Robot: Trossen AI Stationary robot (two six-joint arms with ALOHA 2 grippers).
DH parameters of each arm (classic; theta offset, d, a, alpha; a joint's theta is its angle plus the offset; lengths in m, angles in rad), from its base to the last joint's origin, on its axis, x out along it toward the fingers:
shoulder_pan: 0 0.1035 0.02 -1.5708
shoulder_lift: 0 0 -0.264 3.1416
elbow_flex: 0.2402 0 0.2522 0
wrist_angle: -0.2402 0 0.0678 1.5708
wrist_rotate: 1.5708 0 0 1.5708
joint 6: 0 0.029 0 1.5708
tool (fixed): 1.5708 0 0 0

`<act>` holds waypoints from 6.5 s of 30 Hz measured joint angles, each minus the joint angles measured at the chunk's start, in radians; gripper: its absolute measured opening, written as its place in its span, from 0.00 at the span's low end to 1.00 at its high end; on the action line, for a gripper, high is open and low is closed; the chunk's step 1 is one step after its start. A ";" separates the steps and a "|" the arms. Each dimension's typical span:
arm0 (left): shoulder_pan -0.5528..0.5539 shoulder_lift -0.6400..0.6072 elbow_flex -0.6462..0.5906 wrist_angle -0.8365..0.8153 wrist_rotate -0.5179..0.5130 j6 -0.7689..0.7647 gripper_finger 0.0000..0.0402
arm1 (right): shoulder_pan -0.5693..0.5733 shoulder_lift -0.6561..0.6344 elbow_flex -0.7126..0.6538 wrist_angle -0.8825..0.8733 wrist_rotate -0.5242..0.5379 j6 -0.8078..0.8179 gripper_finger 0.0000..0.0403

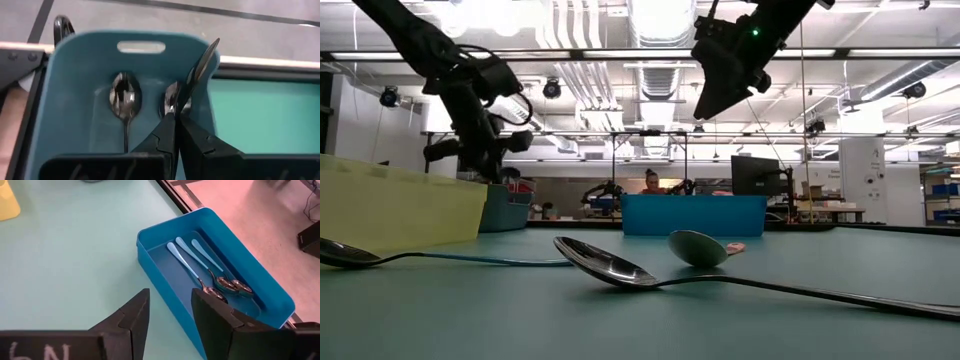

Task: Sort silverware by color (type)
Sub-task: Put the black spoon into the blue bin, then put the orange spoon into the yellow bin

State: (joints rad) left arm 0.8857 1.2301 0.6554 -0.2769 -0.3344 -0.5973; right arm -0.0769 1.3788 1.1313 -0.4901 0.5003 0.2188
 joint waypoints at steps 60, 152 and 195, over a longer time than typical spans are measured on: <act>-0.006 0.058 -0.028 0.015 -0.050 0.004 0.22 | 0.000 0.000 -0.008 -0.005 -0.001 -0.004 0.38; -0.850 -0.112 -0.016 0.305 -0.048 0.353 0.24 | 0.279 0.509 0.052 0.118 -0.665 -0.584 0.02; -0.883 0.050 -0.022 0.754 0.091 0.603 0.24 | 0.233 0.149 -0.384 1.542 -0.052 -0.552 0.02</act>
State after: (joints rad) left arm 0.0028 1.2798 0.6334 0.4776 -0.2436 0.0053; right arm 0.1562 1.5282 0.7474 1.0518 0.4480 -0.3328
